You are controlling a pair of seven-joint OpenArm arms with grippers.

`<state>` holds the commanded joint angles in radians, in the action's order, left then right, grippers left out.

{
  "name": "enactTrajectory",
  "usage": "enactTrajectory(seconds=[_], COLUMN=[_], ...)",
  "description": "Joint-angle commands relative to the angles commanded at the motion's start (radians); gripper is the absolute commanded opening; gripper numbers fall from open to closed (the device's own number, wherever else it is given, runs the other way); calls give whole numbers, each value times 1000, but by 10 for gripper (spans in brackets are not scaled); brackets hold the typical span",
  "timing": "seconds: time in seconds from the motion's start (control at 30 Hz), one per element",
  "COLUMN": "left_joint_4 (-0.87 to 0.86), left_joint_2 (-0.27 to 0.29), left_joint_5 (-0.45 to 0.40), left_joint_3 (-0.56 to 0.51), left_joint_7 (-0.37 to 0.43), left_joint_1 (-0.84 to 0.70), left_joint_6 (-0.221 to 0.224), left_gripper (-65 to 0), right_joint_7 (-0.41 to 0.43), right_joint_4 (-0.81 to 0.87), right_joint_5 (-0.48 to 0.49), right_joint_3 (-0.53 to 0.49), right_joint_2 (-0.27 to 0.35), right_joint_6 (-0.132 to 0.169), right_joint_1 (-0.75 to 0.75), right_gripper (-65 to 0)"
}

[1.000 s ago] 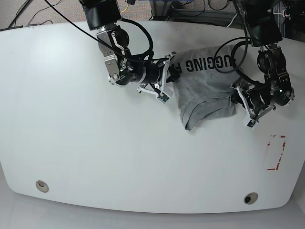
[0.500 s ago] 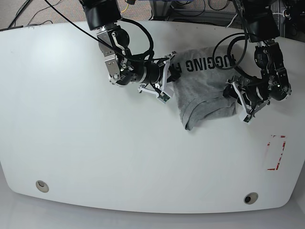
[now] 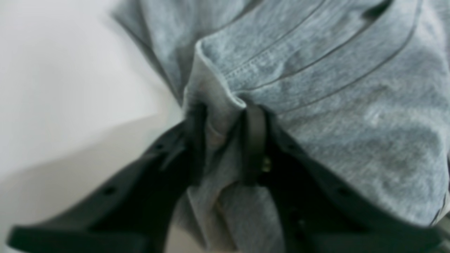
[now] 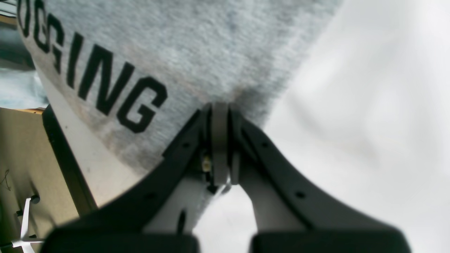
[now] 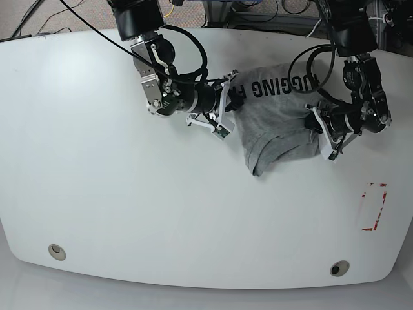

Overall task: Layout the t-shirt on the table in an organized manner, then fold the t-shirt properly
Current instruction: 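Hold the bundle edge with the right gripper and pull the corner with the left gripper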

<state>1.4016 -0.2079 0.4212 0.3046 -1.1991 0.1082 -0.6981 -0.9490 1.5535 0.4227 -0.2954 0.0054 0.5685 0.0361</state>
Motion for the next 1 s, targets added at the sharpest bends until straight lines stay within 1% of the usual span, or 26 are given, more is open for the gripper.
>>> enactTrajectory(seconds=[0.27, 0.4, 0.5, 0.63, 0.7, 1.0], left_joint_4=[0, 64, 115, 158, 167, 163], left_joint_2=[0, 0, 0, 0, 2, 3], left_joint_5=[3, 5, 5, 5, 5, -2], left_joint_3=[0, 0, 0, 0, 0, -3], left_joint_7=[2, -5, -14, -72, -89, -94], left_joint_1=[12, 26, 34, 68, 83, 147], left_joint_6=[0, 0, 0, 0, 0, 0], left_gripper=[-549, -606, -604, -604, -604, -604], right_joint_7=[0, 0, 0, 0, 0, 0], right_joint_4=[0, 0, 0, 0, 0, 0], right_joint_5=[0, 0, 0, 0, 0, 0], right_joint_3=[0, 0, 0, 0, 0, 0], right_joint_2=[0, 0, 0, 0, 0, 0], right_joint_6=[-2, -2, -2, -2, -2, 2], right_joint_1=[0, 0, 0, 0, 0, 0], right_gripper=[-644, -644, -644, -644, -644, -644])
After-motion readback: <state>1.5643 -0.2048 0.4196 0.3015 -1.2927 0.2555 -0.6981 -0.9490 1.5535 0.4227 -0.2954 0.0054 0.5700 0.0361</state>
